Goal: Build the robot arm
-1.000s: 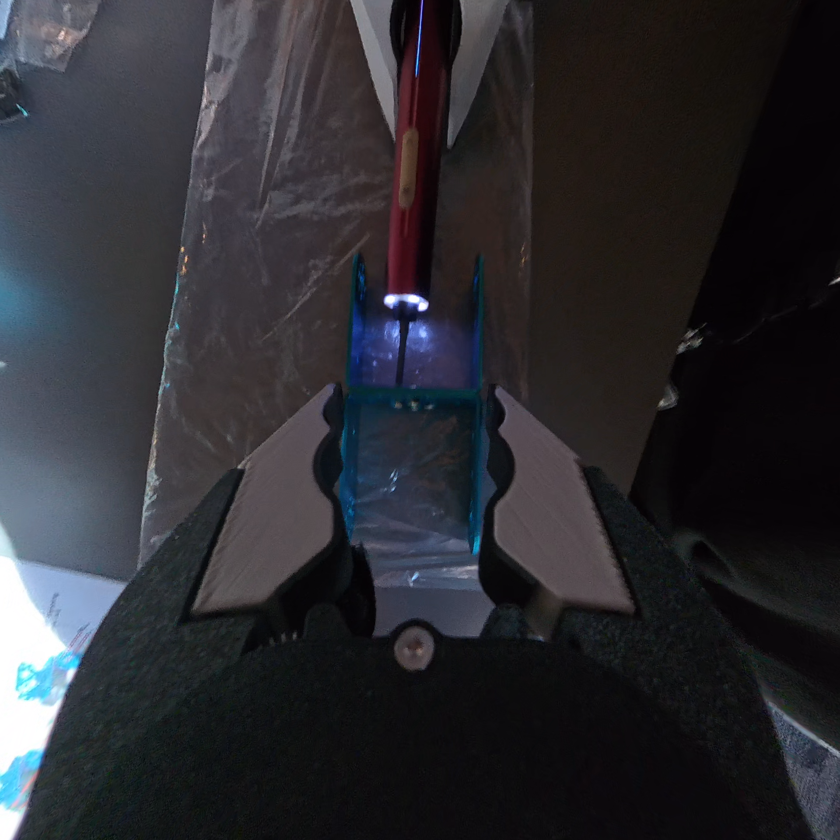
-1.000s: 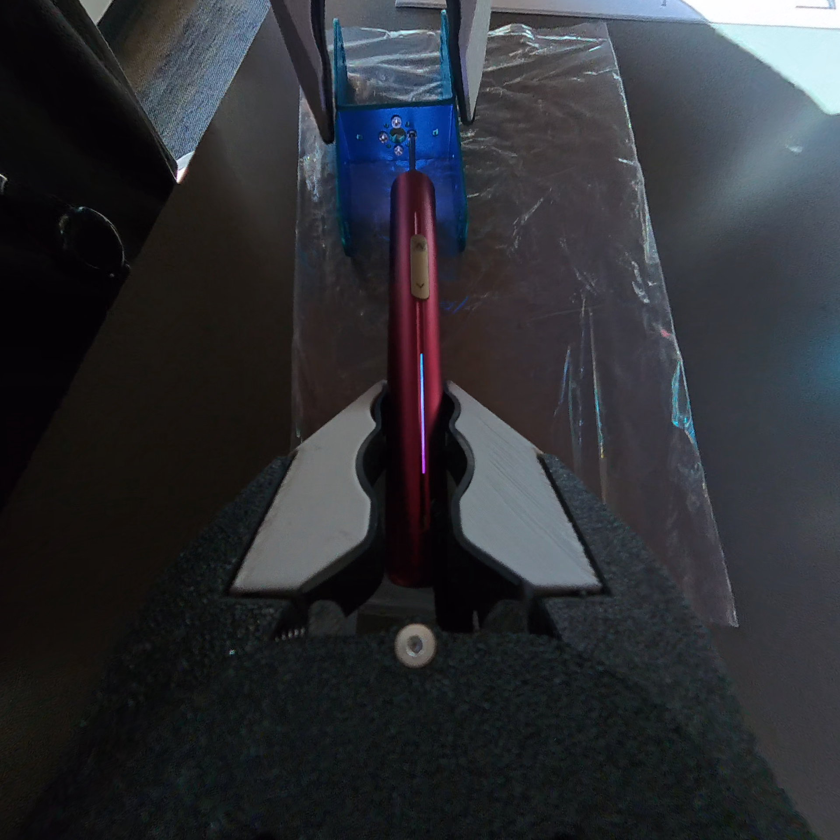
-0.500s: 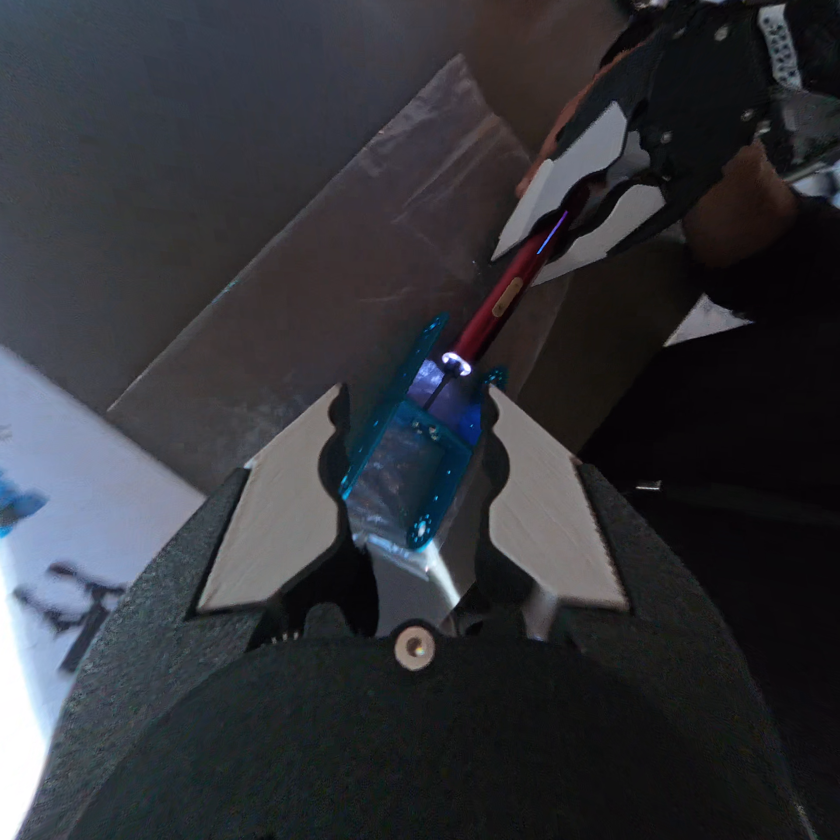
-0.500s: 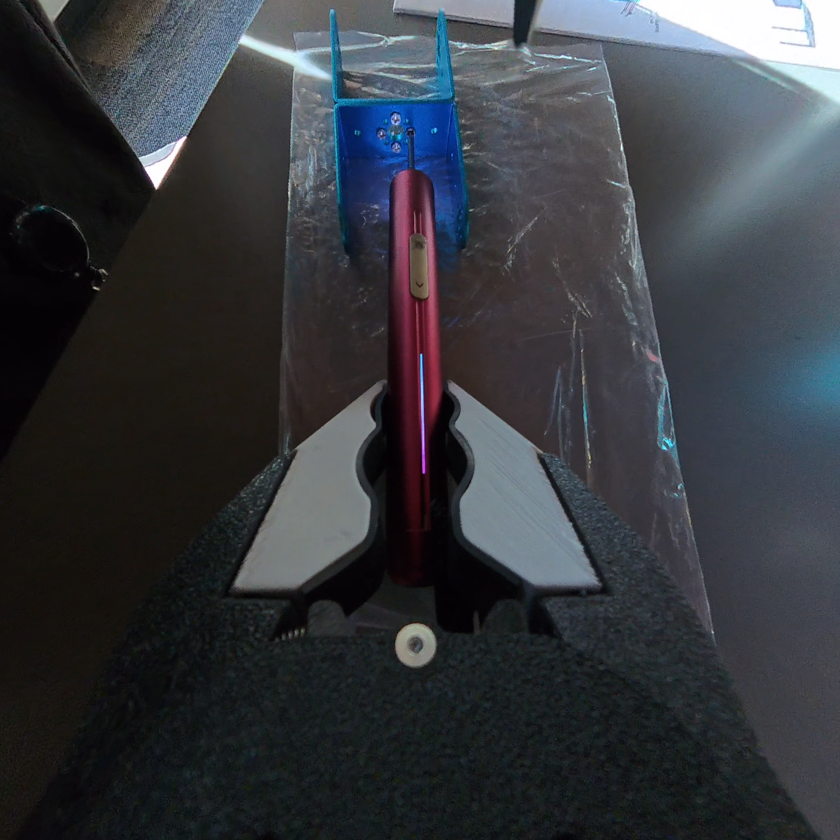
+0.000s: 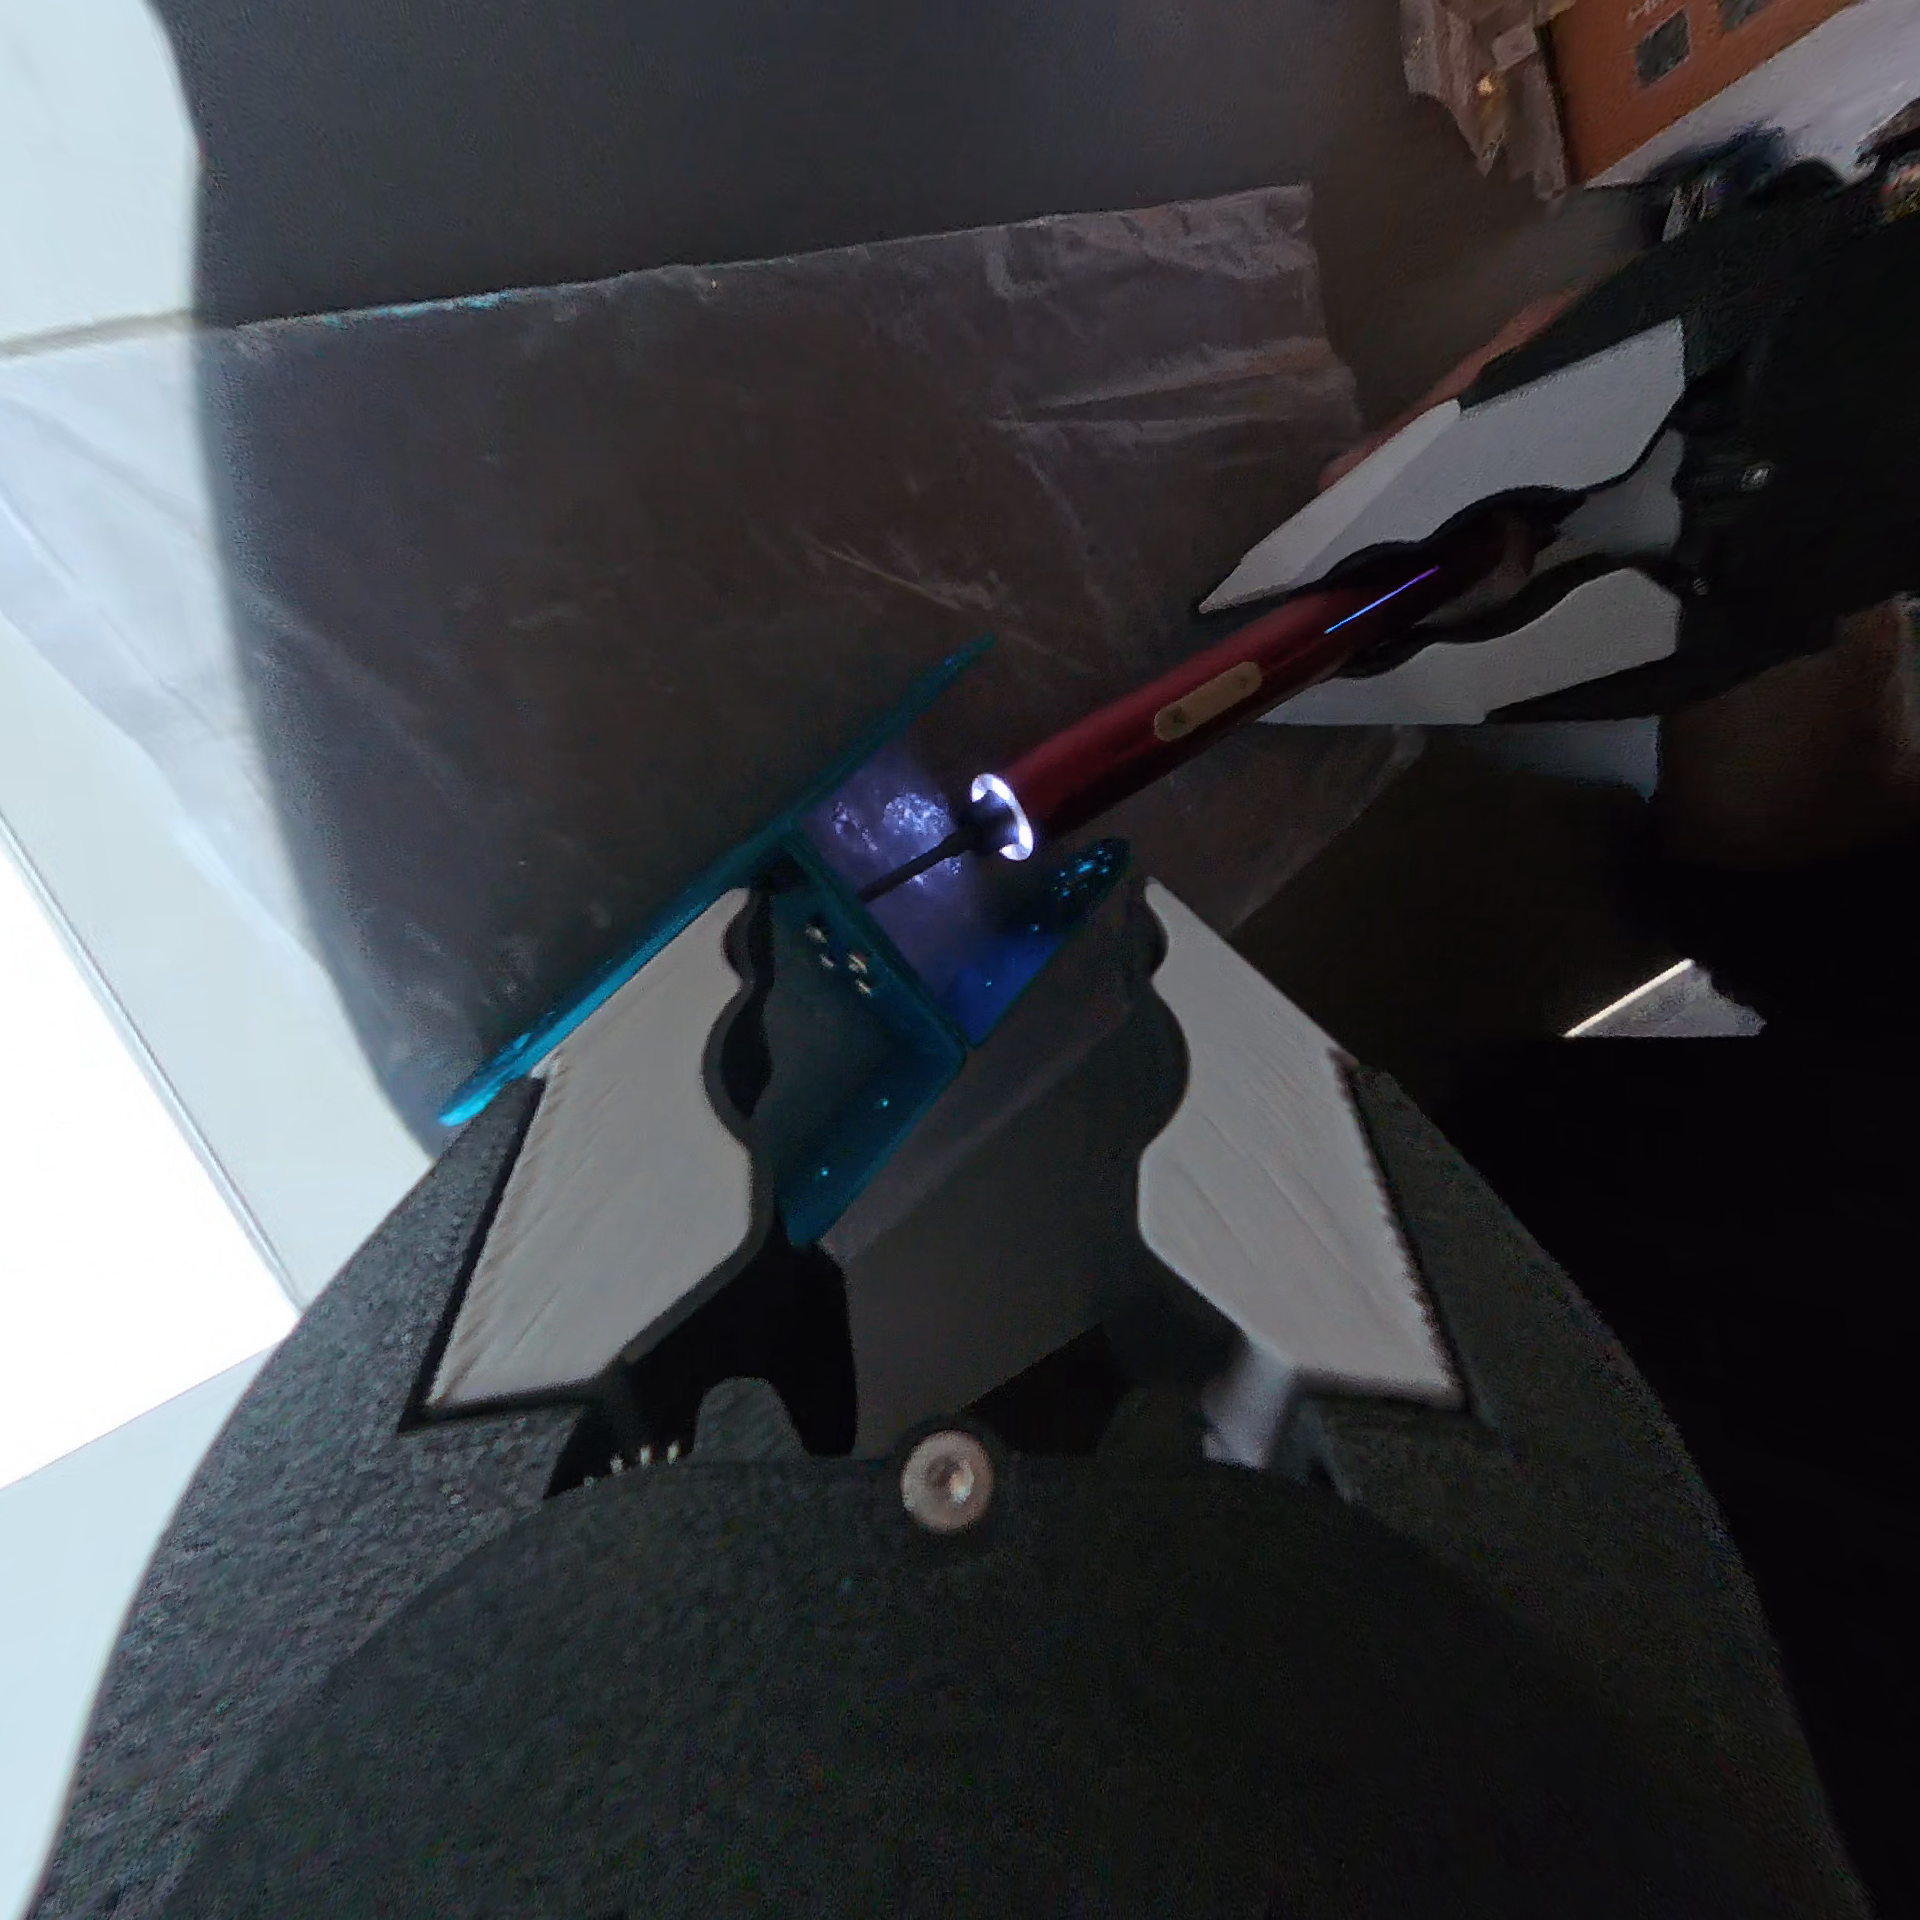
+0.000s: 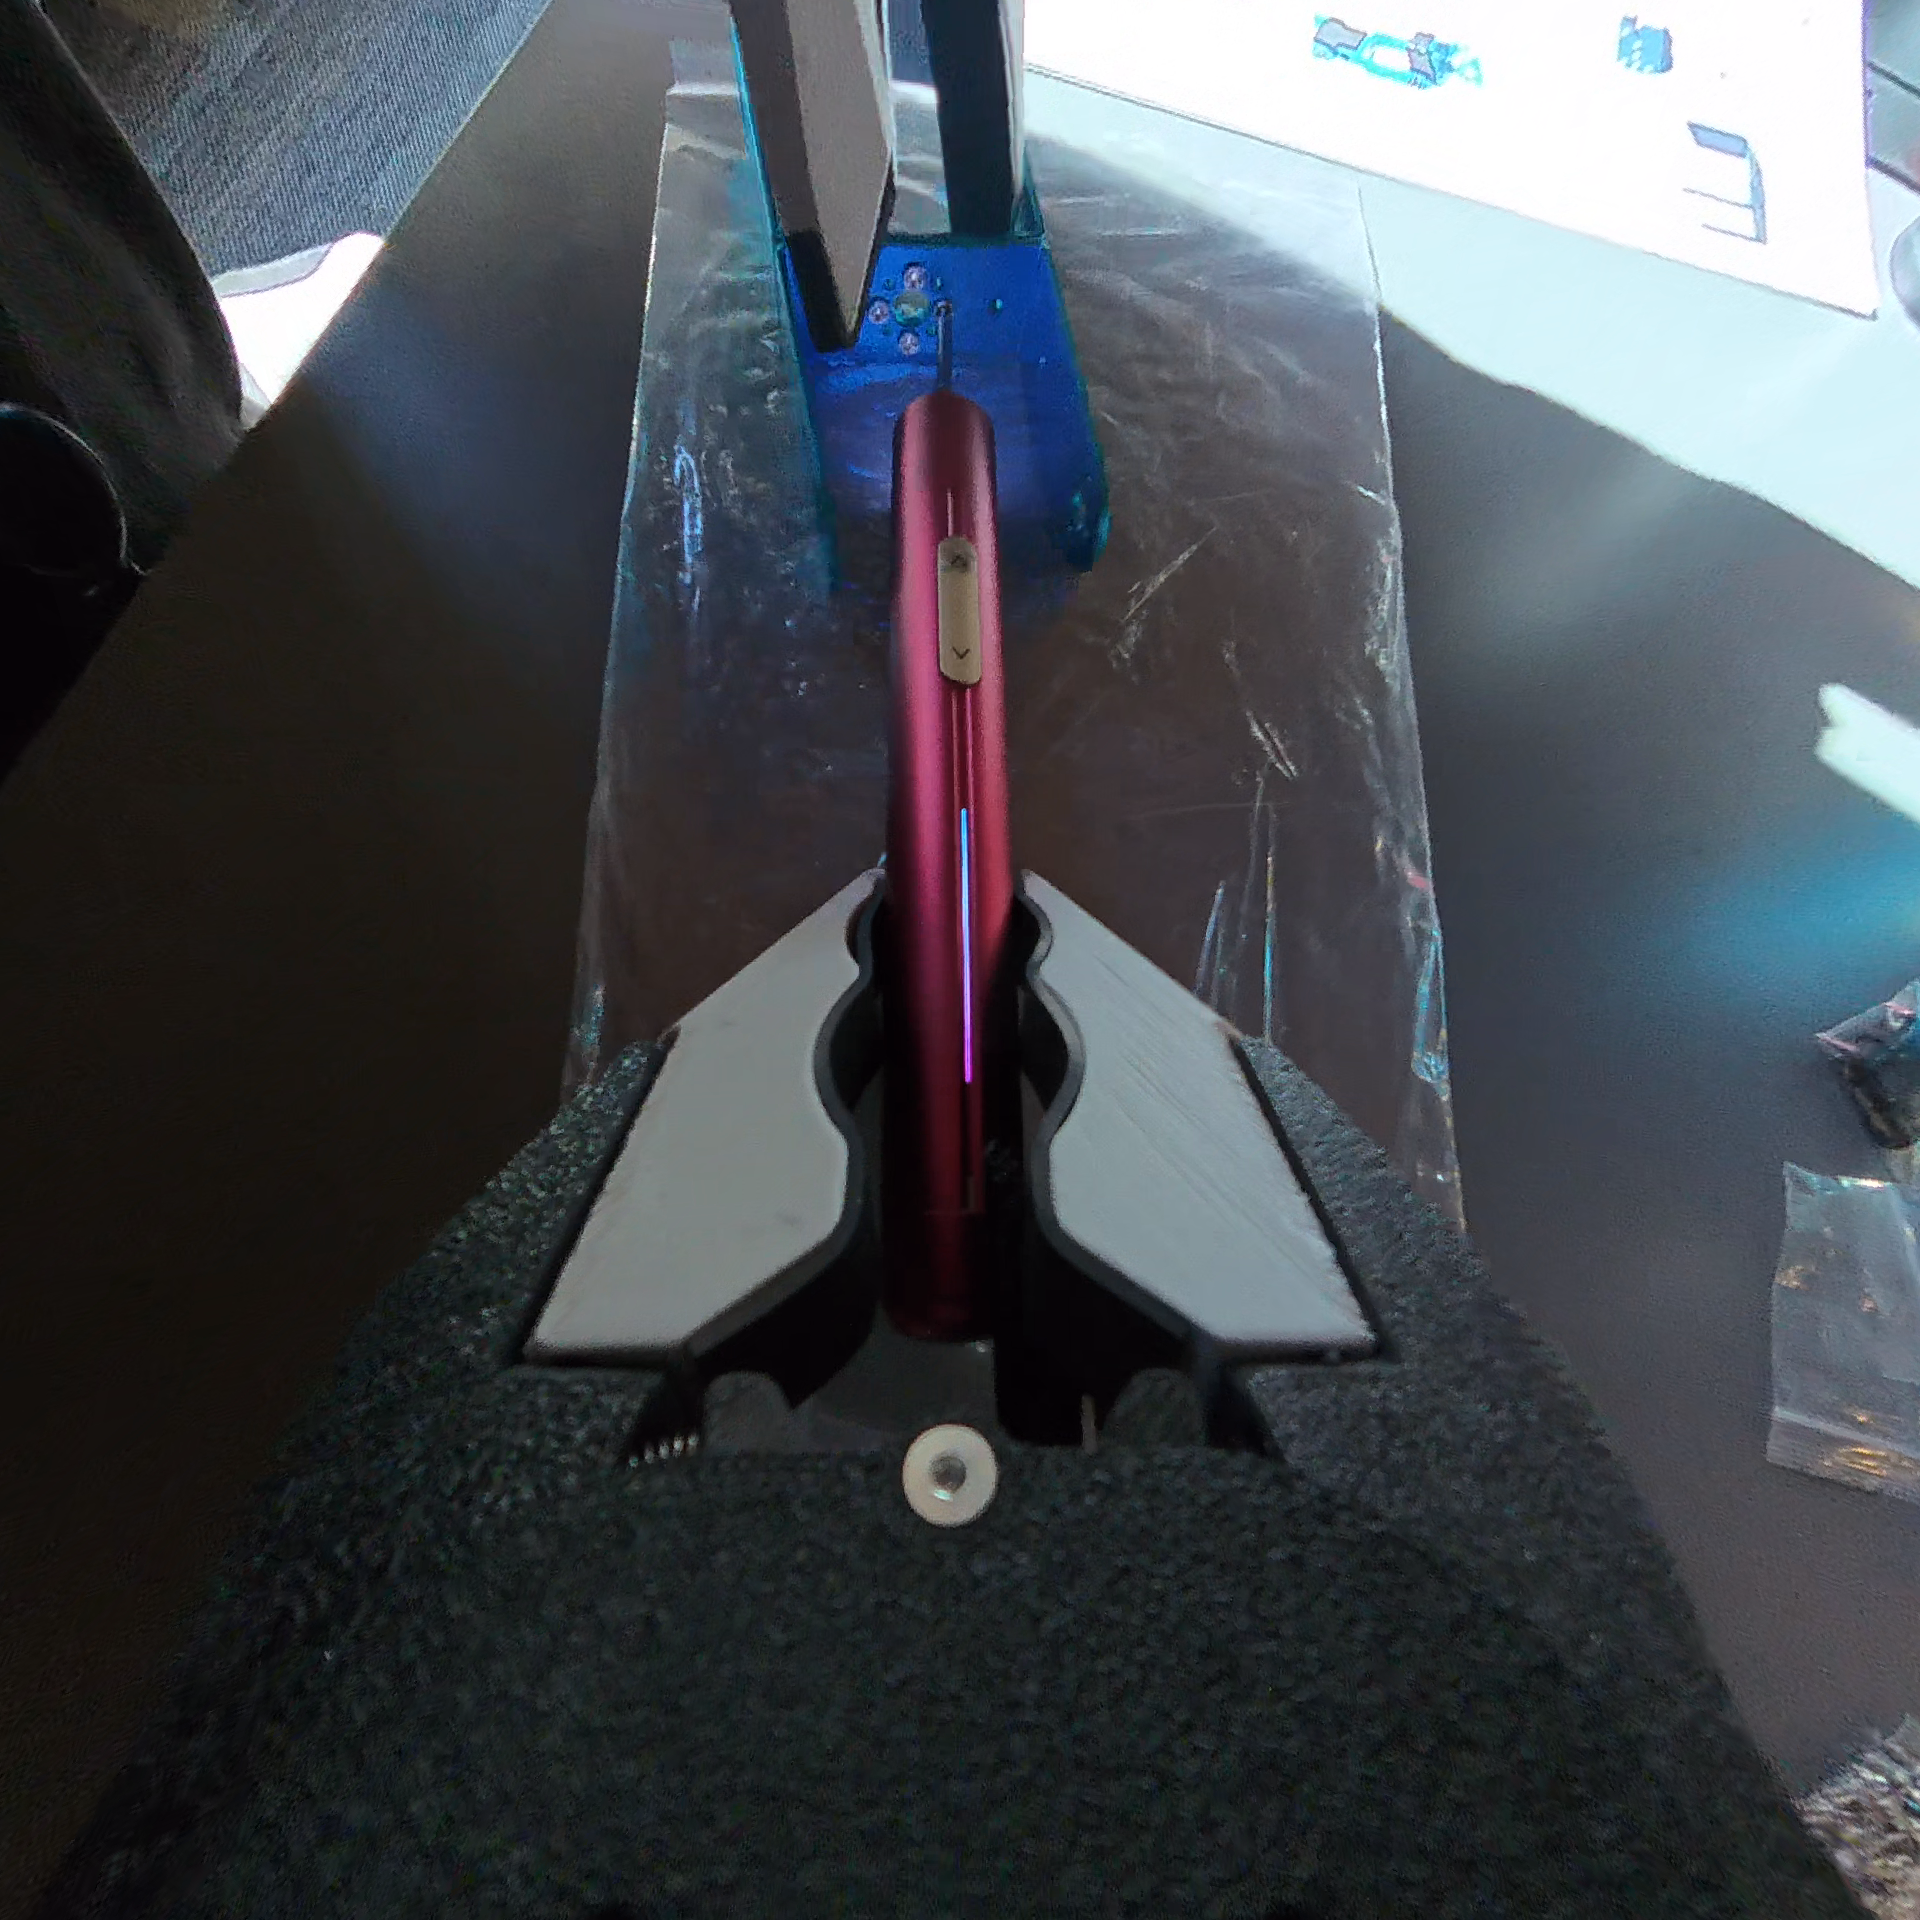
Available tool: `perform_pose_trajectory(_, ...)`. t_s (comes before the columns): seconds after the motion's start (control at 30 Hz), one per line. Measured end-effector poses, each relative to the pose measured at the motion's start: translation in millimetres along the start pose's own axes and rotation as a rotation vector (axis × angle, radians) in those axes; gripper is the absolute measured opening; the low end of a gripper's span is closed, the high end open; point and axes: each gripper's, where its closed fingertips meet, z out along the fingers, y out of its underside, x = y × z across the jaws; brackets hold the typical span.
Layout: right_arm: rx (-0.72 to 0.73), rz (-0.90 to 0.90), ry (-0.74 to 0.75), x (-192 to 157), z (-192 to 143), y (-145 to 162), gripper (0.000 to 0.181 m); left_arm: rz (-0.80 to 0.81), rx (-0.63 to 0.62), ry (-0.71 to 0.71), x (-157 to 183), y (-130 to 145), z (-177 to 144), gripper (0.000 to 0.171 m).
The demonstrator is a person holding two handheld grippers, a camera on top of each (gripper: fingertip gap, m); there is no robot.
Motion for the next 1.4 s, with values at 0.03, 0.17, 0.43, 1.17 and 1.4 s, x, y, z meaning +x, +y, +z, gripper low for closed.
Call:
perform_pose_trajectory(0.03, -0.008, -0.025, 0.015, 1.7, 0.7, 1.4, 0.021, -0.025, 0.016, 0.0, 0.7, -2.4, 0.1, 0.07)
perform_pose_trajectory(0.17, -0.005, -0.093, 0.049, 6.3, 1.6, 2.4, 0.019, -0.109, 0.059, -0.031, 3.1, -7.0, 2.1, 0.079)
perform_pose_trajectory(0.43, 0.006, -0.192, 0.003, 13.9, -1.8, 6.7, 0.02, -0.09, -0.013, -0.028, 16.5, -5.5, 8.5, 0.085)
perform_pose_trajectory(1.17, 0.035, -0.224, -0.01, 10.1, 6.0, -2.3, 0.02, -0.238, 0.126, -0.138, 6.4, -9.1, 6.2, 0.088)
perform_pose_trajectory(1.4, 0.03, -0.236, 0.014, 8.9, 5.6, -2.7, 0.02, -0.243, 0.155, -0.228, 5.2, -10.8, 10.4, 0.09)
